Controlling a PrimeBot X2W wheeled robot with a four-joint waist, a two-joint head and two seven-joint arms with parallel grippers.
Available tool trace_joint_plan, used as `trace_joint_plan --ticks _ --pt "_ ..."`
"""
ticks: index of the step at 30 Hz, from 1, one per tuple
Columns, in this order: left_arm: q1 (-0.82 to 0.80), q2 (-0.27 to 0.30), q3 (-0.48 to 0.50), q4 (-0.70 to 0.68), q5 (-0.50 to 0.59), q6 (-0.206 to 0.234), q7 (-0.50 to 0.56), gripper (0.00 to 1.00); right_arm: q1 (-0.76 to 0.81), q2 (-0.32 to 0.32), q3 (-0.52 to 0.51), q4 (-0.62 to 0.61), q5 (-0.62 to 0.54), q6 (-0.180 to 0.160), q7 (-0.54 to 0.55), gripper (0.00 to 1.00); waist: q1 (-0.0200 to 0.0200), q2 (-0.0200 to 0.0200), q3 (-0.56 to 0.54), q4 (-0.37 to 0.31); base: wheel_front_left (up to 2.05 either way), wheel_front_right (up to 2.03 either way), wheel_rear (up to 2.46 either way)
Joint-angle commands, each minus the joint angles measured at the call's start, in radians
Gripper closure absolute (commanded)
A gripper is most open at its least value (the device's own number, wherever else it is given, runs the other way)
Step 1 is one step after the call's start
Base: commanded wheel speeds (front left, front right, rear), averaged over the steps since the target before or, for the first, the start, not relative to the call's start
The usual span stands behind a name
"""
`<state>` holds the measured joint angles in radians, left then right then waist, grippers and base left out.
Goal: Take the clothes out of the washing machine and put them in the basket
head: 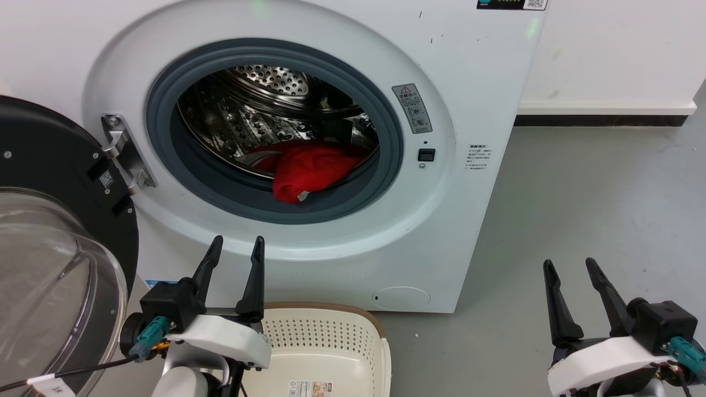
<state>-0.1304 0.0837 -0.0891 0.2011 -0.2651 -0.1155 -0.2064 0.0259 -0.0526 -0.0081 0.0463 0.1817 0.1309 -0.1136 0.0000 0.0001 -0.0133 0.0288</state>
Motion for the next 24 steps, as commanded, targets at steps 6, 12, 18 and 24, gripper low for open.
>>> trace_joint_plan --ticks 6,12,18,24 --pt "-0.023 0.006 -0.004 0.013 0.060 0.002 -0.020 0.00 0.014 0.002 0.001 -0.008 -0.051 0.000 -0.010 0.00 0.0000 -0.0001 -0.002 0.003 0.00 0.00 0.00" --pt "-0.023 0.006 -0.003 0.030 0.105 0.010 -0.030 0.00 0.013 0.003 -0.007 -0.005 -0.094 0.000 -0.018 0.00 0.0000 -0.0001 -0.004 0.004 0.00 0.00 0.00" --pt "-0.027 0.003 -0.001 0.049 0.144 0.014 -0.041 0.00 0.018 0.003 -0.004 -0.001 -0.132 0.000 -0.023 0.00 0.0000 -0.0001 -0.003 0.005 0.00 0.00 0.00" --pt "-0.032 -0.002 0.004 0.071 0.185 0.021 -0.054 0.00 0.023 0.004 -0.005 0.004 -0.166 0.000 -0.030 0.00 0.0000 -0.0001 -0.004 0.007 0.00 0.00 0.00"
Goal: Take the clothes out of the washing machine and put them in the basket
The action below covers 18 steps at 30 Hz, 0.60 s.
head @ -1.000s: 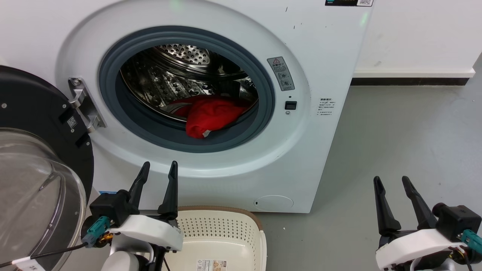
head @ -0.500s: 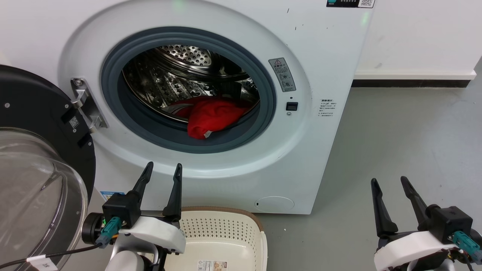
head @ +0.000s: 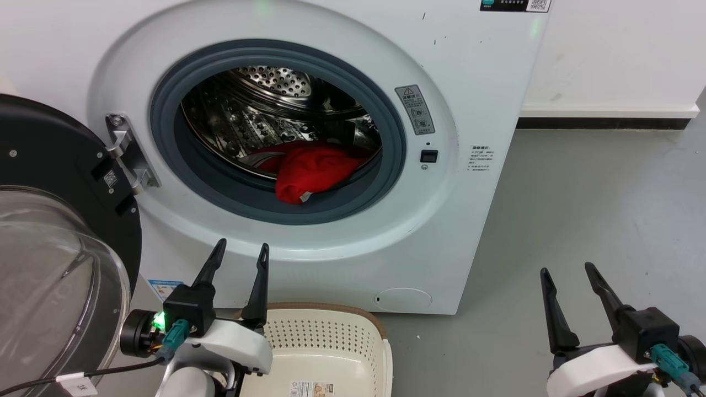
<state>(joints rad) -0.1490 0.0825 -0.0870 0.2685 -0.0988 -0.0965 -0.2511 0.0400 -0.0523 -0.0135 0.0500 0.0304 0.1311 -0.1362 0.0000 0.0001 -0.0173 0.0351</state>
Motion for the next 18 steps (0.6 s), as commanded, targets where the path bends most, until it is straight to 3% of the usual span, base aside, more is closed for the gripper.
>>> trace_joint_plan --ticks 1,18 --pt "-0.014 -0.002 0.003 0.006 0.026 0.004 -0.010 0.00 0.009 0.003 -0.001 0.001 -0.022 -0.001 -0.008 0.00 0.0000 -0.0001 -0.001 0.001 0.00 0.00 0.00" --pt "-0.018 -0.013 0.017 0.026 0.024 0.007 -0.017 0.00 -0.002 0.003 -0.019 0.028 -0.020 -0.001 -0.018 0.00 0.0000 -0.0001 -0.002 0.006 0.00 0.00 0.00"
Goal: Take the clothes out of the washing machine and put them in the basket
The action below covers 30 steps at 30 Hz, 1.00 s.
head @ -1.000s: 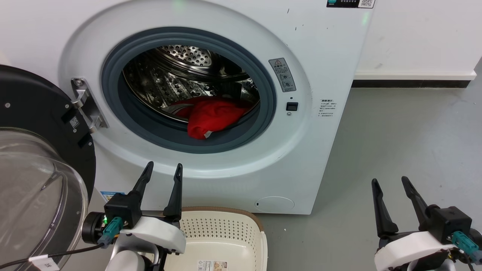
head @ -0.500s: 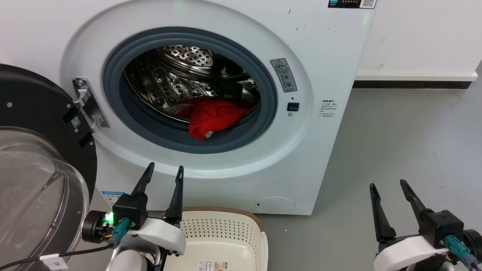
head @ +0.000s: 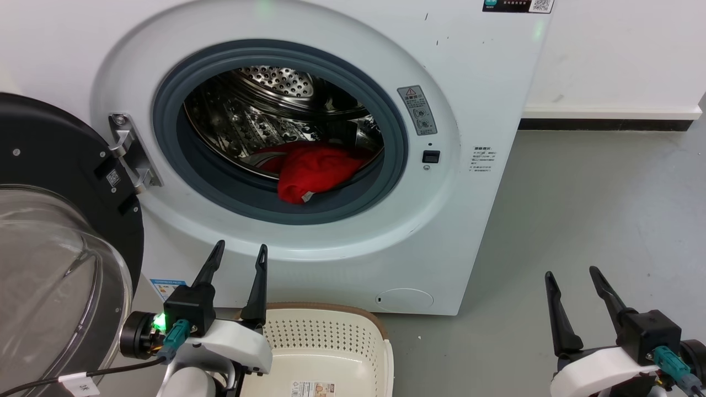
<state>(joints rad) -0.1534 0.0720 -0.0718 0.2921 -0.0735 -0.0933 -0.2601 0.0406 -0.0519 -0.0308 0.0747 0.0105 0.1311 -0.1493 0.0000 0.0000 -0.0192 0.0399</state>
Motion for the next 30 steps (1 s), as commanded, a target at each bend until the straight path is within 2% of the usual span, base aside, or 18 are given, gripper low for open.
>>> trace_joint_plan --ticks 1,12,18,25,30 --pt "-0.014 -0.003 0.002 0.002 0.000 0.004 -0.008 0.00 -0.003 0.003 -0.002 0.004 -0.001 -0.001 -0.006 0.00 0.0000 0.0000 0.001 0.001 0.00 0.00 0.00" --pt "-0.014 -0.003 0.016 -0.011 0.008 0.007 -0.007 0.00 -0.011 0.003 0.006 0.004 -0.009 -0.001 0.001 0.00 0.0000 0.0000 0.007 0.003 0.00 0.00 0.00" --pt "-0.041 0.000 0.024 0.026 0.002 0.008 -0.005 0.00 -0.024 0.003 0.022 -0.006 -0.008 -0.001 0.004 0.00 0.0000 0.0000 0.034 -0.023 0.00 0.00 0.00" --pt "-0.190 0.031 0.046 0.132 -0.026 -0.001 -0.002 0.00 -0.072 0.003 0.036 -0.016 -0.006 -0.001 0.002 0.00 0.0000 0.0000 0.134 -0.091 0.00 0.00 0.00" --pt "-0.346 0.091 0.065 0.228 -0.052 -0.015 0.049 0.00 -0.115 0.003 0.049 -0.012 0.010 -0.001 -0.017 0.00 0.0000 0.0000 0.219 -0.156 0.00 0.00 0.00"
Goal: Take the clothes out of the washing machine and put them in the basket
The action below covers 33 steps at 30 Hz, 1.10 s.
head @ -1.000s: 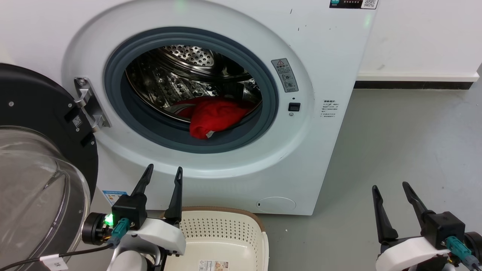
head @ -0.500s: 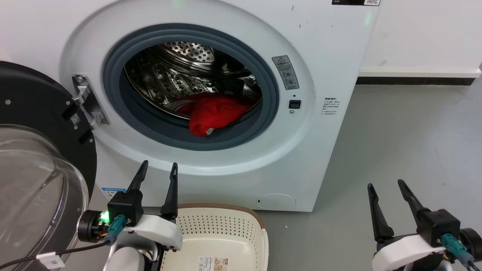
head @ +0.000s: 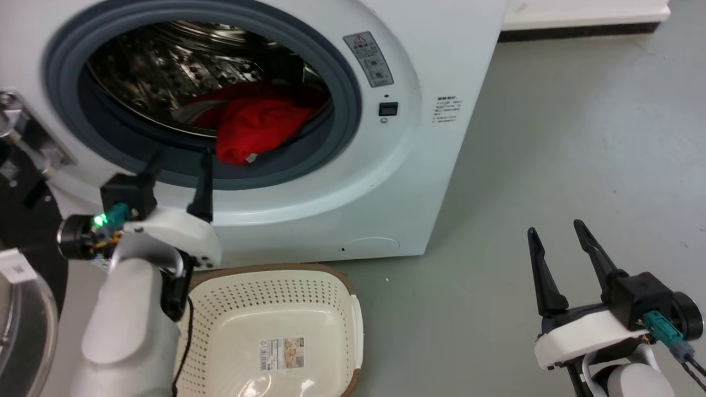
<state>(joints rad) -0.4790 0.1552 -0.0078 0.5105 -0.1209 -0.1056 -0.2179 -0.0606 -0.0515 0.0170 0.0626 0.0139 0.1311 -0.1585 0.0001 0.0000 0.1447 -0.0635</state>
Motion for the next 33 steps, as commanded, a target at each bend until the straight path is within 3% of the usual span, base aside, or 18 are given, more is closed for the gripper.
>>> trace_joint_plan --ticks 1,11,19,33 --pt "-0.054 0.025 0.005 0.026 -0.010 -0.005 0.023 0.00 -0.023 0.002 0.007 0.002 0.007 -0.001 -0.011 0.00 -0.0001 0.0000 0.073 -0.068 0.00 0.00 0.00" --pt "-0.330 0.182 -0.043 0.207 -0.065 -0.025 0.194 0.00 -0.108 0.002 0.047 0.045 0.063 -0.001 -0.074 0.00 -0.0001 0.0000 0.226 -0.206 0.00 0.00 0.00" --pt "-0.500 0.314 -0.177 0.304 -0.172 -0.025 0.350 0.00 -0.151 0.002 0.083 0.098 0.118 -0.001 -0.103 0.00 -0.0001 0.0000 0.306 -0.278 0.00 0.00 0.00" --pt "-0.723 0.514 -0.383 0.317 -0.313 -0.025 0.605 0.00 -0.206 0.002 0.164 0.086 0.197 -0.001 -0.107 0.00 -0.0001 0.0000 0.440 -0.371 0.00 0.00 0.00"
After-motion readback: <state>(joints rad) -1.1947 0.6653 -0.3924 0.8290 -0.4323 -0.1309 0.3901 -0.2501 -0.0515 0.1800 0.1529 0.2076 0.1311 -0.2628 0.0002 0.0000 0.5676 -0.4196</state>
